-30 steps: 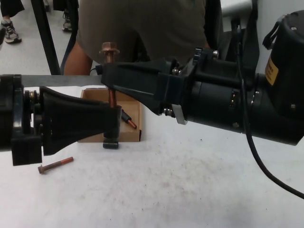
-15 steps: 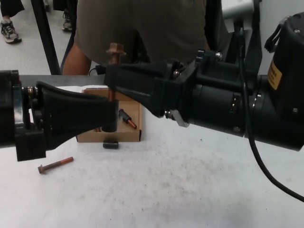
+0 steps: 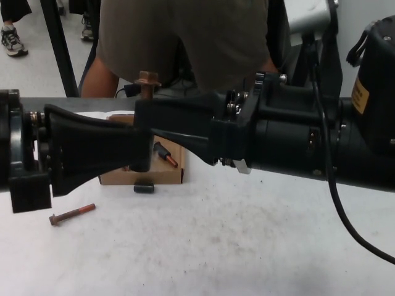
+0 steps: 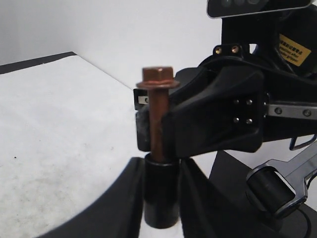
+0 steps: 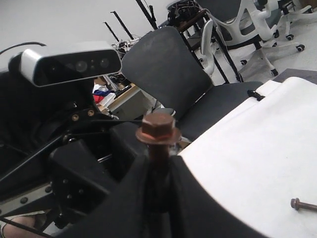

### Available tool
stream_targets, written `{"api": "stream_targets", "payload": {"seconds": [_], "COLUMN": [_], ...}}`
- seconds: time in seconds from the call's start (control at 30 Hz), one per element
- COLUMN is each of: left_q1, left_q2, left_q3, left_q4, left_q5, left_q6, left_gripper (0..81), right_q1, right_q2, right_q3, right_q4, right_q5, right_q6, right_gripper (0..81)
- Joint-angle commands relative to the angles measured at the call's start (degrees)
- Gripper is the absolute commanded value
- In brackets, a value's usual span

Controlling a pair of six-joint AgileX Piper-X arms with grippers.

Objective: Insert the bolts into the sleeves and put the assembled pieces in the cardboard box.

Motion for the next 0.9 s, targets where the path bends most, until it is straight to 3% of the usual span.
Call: {"api": "stream_targets", "payload": {"seconds": [0.0, 0.23, 0.5, 0.87], "left_q1": [0.1, 0.1, 0.1, 0.1], "left_q2": [0.1, 0.1, 0.1, 0.1], "left_q3": [-0.6, -0.6, -0.6, -0.6], "left_q4": [-4.4, -4.4, -4.4, -5.2], "left_q5": [-4.4, -4.4, -4.4, -4.4], "left_q6": [0.4, 0.4, 0.4, 0.4], "left_gripper": [0.8, 0.8, 0.8, 0.8], "right_q1": [1.3, 1.3, 0.2, -0.3], "right_q2": [-0.9, -0.9, -1.0, -1.5], "right_q3": [-0.1, -0.1, -0.1, -3.9], "right_q4": [1.0, 2.0, 6.1, 8.3], "right_q5": [-8.3, -5.4, -4.8, -4.5], "right_q6": [0.8, 2.0, 2.5, -5.3], "right_gripper": [2.3, 43.1, 44.1, 41.2]}}
